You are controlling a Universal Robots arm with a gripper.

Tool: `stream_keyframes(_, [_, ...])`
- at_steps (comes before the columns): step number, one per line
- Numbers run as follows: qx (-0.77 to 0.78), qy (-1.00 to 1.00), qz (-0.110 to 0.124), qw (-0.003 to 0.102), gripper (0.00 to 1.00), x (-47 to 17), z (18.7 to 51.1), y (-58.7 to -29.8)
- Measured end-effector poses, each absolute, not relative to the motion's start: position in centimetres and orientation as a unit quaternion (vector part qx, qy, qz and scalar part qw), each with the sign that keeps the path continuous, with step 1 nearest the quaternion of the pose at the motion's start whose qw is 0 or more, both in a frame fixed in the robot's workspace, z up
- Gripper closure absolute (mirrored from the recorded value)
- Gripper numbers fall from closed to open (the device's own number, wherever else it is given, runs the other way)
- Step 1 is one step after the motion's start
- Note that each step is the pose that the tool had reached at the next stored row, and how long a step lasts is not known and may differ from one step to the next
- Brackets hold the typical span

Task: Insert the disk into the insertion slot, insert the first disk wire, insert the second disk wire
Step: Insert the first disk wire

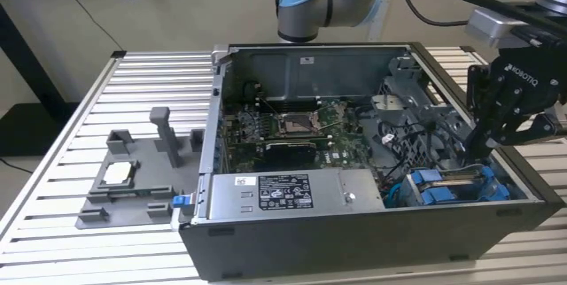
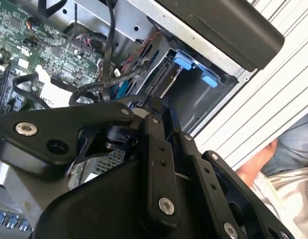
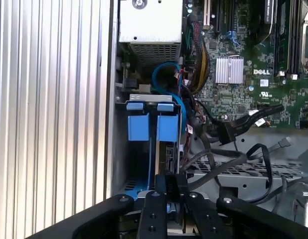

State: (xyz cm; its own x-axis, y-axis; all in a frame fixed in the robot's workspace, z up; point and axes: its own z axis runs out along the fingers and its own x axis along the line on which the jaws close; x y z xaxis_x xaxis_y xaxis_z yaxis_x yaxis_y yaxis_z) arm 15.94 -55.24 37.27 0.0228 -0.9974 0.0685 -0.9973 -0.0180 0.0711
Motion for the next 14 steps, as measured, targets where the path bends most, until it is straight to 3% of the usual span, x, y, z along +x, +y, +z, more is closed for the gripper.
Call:
stream_keyframes(5, [0.713,-0.700,-0.010,0.042,0.81,16.10,36.97,-55.27])
stream_keyframes(10, [0.713,-0.700,-0.028,0.024,0.81,16.25,36.85,-55.30])
stream_keyframes(14, [0.713,-0.700,-0.029,0.024,0.81,16.29,36.85,-55.33])
